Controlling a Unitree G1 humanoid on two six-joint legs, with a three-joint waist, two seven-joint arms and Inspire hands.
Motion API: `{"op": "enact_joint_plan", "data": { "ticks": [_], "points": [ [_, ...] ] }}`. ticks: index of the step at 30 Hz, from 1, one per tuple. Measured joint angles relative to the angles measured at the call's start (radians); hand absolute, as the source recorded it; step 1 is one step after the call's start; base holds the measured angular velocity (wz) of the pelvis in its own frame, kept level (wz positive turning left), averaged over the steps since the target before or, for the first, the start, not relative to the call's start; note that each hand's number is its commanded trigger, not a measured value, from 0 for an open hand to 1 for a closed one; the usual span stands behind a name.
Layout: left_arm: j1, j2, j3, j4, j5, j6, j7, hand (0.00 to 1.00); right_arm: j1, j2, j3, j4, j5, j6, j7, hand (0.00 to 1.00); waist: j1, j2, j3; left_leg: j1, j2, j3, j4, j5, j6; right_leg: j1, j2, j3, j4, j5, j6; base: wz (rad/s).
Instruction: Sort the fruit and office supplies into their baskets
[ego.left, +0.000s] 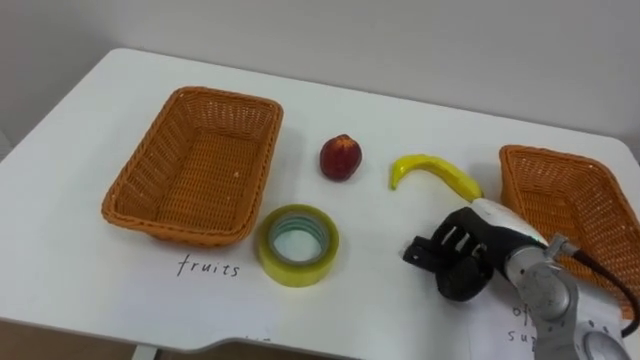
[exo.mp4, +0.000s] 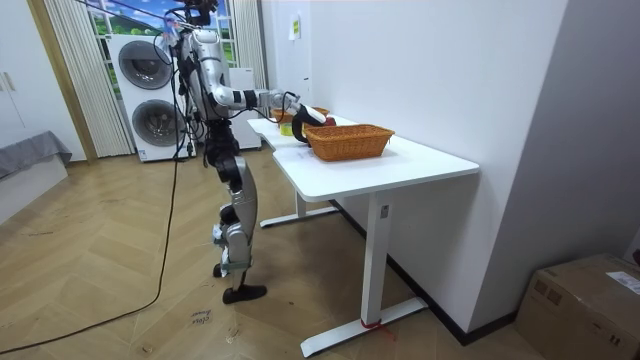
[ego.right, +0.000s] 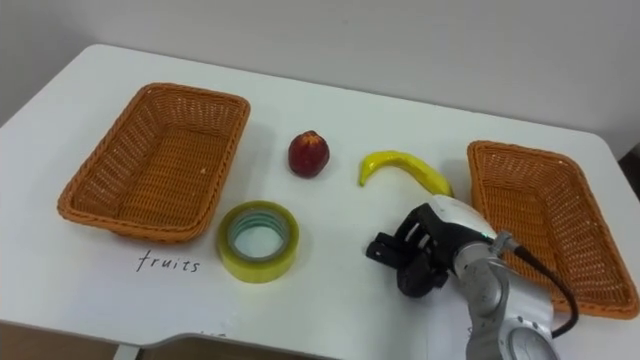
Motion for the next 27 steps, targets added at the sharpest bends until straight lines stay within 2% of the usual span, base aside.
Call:
{"op": "enact_joint_plan", "data": {
  "ticks": [11,15,20,23,27],
  "points": [
    [0.011,0.0,0.0,0.02,-0.001,-0.002,0.025,0.0,0.012,0.001,-0.003,-0.003,0.016,-0.011,-0.005,1.0,-0.003,0.002,-0.0011,0.001,0.0,0.0,0.0,0.0,-0.001,0.001,0.0,0.0,0.0,0.0,-0.001,0.0],
    [0.011,-0.002,-0.002,0.019,-0.024,-0.01,0.039,0.0,0.011,0.0,-0.007,0.01,0.05,-0.03,-0.025,1.0,-0.007,0.002,-0.001,0.002,0.001,0.0,0.0,0.0,-0.001,0.001,0.001,0.002,0.0,0.001,-0.001,0.0],
    [0.017,-0.004,-0.024,0.015,-0.047,-0.027,0.056,0.0,0.013,0.001,-0.022,-0.005,0.092,-0.032,-0.029,1.0,-0.023,0.005,0.0005,0.0,0.0,-0.001,-0.001,0.0,-0.001,0.0,0.0,0.001,-0.001,0.001,-0.001,0.0],
    [0.023,-0.006,-0.039,0.019,-0.053,-0.029,0.056,0.0,0.018,0.0,-0.027,-0.025,0.159,-0.037,-0.017,1.0,-0.031,0.011,0.0023,0.001,0.0,0.003,-0.004,0.001,-0.001,-0.002,0.001,0.003,-0.001,0.001,-0.001,-0.01],
    [0.049,-0.01,-0.036,0.023,-0.052,-0.054,0.042,0.0,0.034,0.0,-0.042,-0.068,0.254,-0.058,0.003,1.0,-0.039,0.022,0.006,0.002,0.001,0.007,-0.008,0.001,0.0,-0.005,0.002,0.009,-0.003,0.001,-0.001,-0.03]
  ]
}}
